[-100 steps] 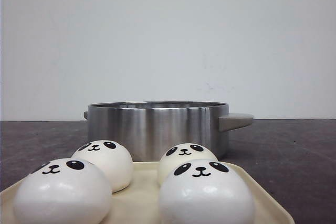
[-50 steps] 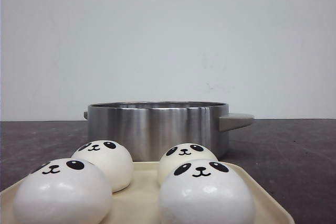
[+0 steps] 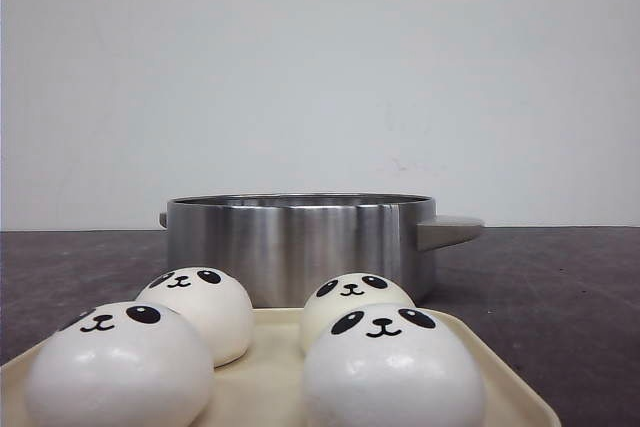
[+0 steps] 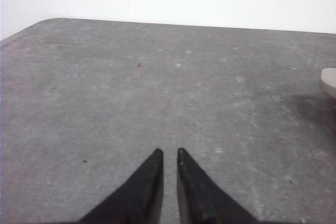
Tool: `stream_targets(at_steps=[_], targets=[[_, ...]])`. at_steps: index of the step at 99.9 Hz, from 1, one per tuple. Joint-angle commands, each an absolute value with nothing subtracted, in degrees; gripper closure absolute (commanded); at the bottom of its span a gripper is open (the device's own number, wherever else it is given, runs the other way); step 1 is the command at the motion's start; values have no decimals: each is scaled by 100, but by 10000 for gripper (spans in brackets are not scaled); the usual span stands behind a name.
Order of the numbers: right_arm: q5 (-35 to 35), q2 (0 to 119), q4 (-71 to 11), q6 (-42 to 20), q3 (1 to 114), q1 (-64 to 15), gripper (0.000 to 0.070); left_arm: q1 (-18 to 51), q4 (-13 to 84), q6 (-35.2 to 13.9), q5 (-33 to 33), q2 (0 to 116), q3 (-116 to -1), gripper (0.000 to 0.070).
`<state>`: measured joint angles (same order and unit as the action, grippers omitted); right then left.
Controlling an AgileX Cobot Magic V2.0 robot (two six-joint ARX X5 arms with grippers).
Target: Steam buns
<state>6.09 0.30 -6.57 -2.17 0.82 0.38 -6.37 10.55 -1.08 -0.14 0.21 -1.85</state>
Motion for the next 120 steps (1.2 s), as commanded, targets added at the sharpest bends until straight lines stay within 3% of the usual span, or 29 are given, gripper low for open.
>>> stream_targets(at_steps=[1,13,23,38,45,54,67,84,99,105,112,115,120], targets=[[639,21,-528,-873,75,40,687,-648,1066,-414,47,19,-80,700],[845,21,-314,-1883,78,40,688,-648,1066,-1516,309,19,-99,700],[1470,21,167,-2716,86,40,688,-648,1083,-2217,379,19,-154,700],[1990,21,797,-3754,222,40,696,-648,1160,-3378,1295,19,-493,700],[2250,21,692,-4060,537,40,696,-648,1057,-3413,1916,19,-827,700],[2482,25,388,-3979,1199,38,697,-648,1074,-3391,2425,62,-1433,696],[2335,454,-467,-2969,2648,40,697,-633,1647,-2969,2451,633,-2694,694],[2412,1938,-1850,-1577,4890,40,697,-454,2187,-2327,2773,2067,-4429,695],[2641,2803,-2425,-1472,6248,23,697,-281,2749,-1863,2915,3063,-5677,691],[2880,2963,-2397,-1575,6466,5,696,-244,2749,-1874,3017,3286,-5951,587],[3044,3079,-2359,-1717,6536,3,664,-233,2753,-1916,3249,3457,-6156,306],[3087,3105,-2375,-1778,6536,1,592,-226,2762,-1959,3369,3494,-6202,169],[3183,3162,-2482,-1809,6536,1,379,-215,2808,-2093,3540,3522,-6215,14]])
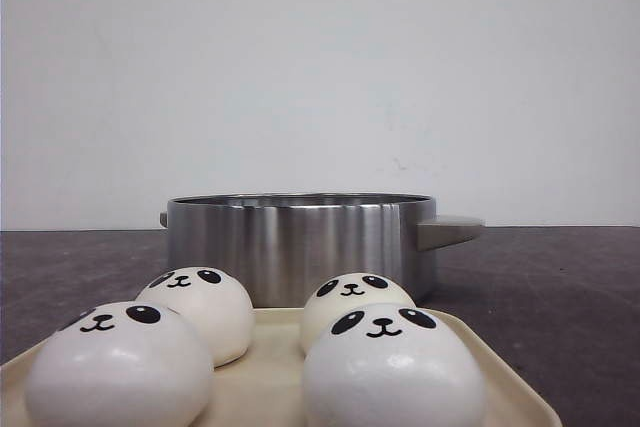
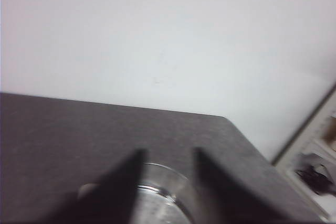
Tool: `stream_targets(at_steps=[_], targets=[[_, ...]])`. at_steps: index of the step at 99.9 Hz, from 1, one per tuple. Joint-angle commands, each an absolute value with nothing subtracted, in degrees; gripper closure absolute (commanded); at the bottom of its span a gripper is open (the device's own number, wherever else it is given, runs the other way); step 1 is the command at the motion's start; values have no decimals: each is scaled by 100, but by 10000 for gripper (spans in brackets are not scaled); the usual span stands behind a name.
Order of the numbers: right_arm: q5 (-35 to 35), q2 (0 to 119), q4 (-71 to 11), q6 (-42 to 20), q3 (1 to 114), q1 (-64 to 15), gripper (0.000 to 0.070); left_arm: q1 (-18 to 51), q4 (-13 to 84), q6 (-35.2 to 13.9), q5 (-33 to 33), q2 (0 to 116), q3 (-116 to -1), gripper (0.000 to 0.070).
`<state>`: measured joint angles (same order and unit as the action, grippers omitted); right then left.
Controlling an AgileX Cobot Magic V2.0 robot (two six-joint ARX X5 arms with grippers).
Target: Steam buns
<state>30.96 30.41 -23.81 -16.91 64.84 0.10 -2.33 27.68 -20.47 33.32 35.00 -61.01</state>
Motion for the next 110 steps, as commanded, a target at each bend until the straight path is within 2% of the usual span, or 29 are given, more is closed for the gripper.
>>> stream_targets(at_steps=[1,6,9,23,32,42,52,62,74,83,91,94,100,110], targets=[[3201,3179,-2508,-1815,6536,1,328,-215,2836,-2115,3573,3522,-6215,2],[3310,3247,-2659,-1890,6534,1,86,-204,3033,-2167,3706,3520,-6215,0],[3361,3293,-2757,-1938,6536,-1,0,-189,3186,-2169,3758,3518,-6215,0],[3507,3542,-3203,-1852,6534,-134,0,-21,3948,-2008,3758,3516,-6215,0],[3382,3793,-3559,-1645,6534,-303,0,152,4195,-1809,3688,3516,-6215,30],[3118,4174,-3879,-1579,6532,-674,0,386,4296,-1693,3496,3516,-6215,30],[2600,4589,-4110,-1573,6532,-1380,0,652,4440,-1553,3212,3518,-6215,30],[1664,5006,-4364,-1594,6530,-2425,0,913,4650,-1288,2862,3522,-6208,31],[386,5682,-4652,-1959,6530,-3898,0,1170,4801,-1223,2709,3581,-6202,31],[-169,6324,-4672,-2432,6530,-4834,0,1291,4906,-1149,2591,3634,-6202,32],[-346,6888,-4659,-2738,6530,-5284,0,1337,5039,-972,2373,3638,-6202,31],[-333,7105,-4652,-2853,6530,-5376,22,1339,5098,-910,2296,3636,-6202,32],[-252,7542,-4637,-3046,6530,-5494,52,1339,5240,-788,2191,3634,-6202,32],[-152,8241,-4582,-3118,6532,-5507,57,1337,5553,-674,2047,3629,-6202,32]])
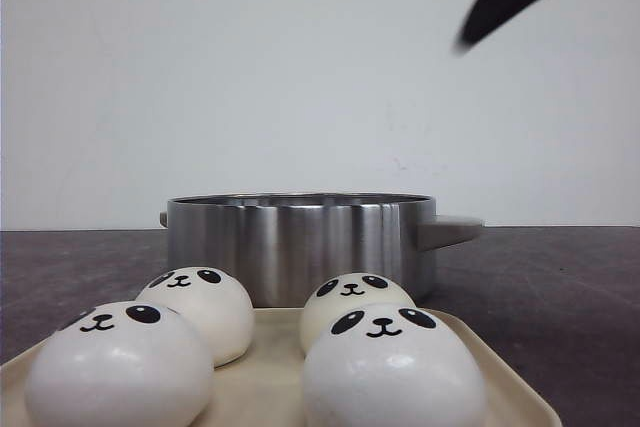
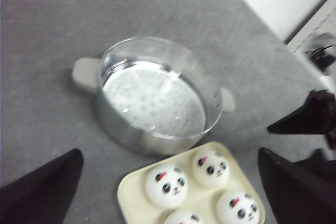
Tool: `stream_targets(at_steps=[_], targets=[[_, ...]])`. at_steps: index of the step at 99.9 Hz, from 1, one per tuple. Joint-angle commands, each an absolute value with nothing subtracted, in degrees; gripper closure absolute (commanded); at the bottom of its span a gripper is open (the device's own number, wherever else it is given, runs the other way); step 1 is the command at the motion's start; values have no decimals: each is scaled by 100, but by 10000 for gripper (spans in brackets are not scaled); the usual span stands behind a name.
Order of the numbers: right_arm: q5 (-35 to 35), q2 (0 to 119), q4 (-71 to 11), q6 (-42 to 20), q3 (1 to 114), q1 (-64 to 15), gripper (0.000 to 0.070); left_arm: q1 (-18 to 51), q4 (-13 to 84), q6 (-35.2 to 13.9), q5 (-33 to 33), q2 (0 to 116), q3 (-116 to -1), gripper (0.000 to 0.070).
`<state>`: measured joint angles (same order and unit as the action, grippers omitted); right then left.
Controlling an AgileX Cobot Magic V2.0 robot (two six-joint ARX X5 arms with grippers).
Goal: Steam buns
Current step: 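Lower the right gripper onto the farther panda bun and close it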
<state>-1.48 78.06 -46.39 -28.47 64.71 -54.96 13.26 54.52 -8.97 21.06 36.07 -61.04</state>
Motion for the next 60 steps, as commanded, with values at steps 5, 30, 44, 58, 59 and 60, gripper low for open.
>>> stream_targets(at_steps=[5,30,44,58,59,60], targets=[[-174,8527,-4550,-3116,6532,-5454,57,1337,5714,-668,1999,3625,-6202,32],[-80,9443,-4049,-3312,6530,-5103,118,1341,6195,-725,1992,3590,-6202,32],[178,9712,-3815,-3610,6530,-4915,121,1431,6163,-1109,1994,3548,-6202,32],[410,9878,-3728,-3883,6532,-4772,121,1614,6042,-1293,1992,3542,-6202,32],[421,9885,-3726,-3898,6530,-4766,121,1629,6038,-1291,1992,3542,-6202,32],[429,9887,-3726,-3907,6530,-4757,121,1647,6036,-1291,1992,3542,-6202,32]])
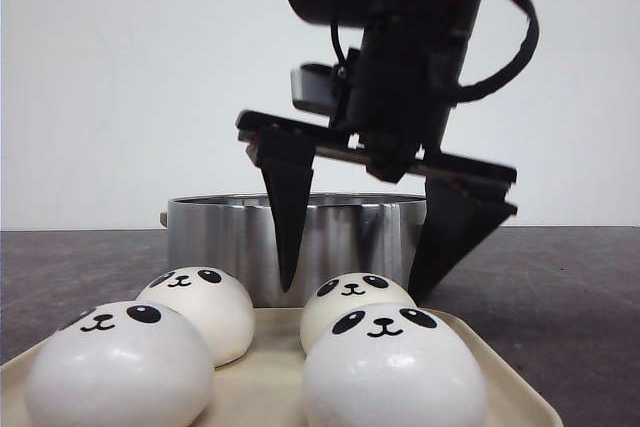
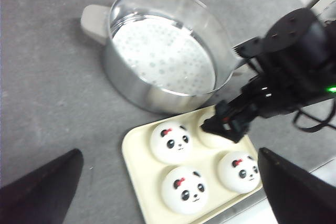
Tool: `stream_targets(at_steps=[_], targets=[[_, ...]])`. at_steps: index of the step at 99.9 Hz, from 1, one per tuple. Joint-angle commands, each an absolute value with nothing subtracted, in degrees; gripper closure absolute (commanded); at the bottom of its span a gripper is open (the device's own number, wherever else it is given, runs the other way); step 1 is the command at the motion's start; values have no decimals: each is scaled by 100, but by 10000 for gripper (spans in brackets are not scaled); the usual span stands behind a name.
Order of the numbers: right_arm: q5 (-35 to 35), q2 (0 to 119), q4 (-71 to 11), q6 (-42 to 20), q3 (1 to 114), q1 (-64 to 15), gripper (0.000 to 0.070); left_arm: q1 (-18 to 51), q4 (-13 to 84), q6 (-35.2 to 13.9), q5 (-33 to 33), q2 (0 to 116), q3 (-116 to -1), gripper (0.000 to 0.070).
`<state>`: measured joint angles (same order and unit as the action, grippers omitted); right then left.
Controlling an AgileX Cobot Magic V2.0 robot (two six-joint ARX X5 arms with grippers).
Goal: Steam buns
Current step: 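Lower the right gripper onto the farther panda bun and close it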
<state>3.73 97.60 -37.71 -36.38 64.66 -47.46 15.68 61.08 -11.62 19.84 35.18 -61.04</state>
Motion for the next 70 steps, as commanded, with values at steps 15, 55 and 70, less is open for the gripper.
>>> stream_targets(at_steps=[15,55,70], targets=[[458,9889,-3756,-4014,6530,-4727,123,1907,6031,-1271,1984,3542,-6202,32],[434,9889,-4021,-3395,6530,-4825,194,1975,5905,-1116,1704,3542,-6202,33],[270,9889,-4106,-3111,6530,-4825,194,1975,5918,-1118,1494,3542,-6202,33]])
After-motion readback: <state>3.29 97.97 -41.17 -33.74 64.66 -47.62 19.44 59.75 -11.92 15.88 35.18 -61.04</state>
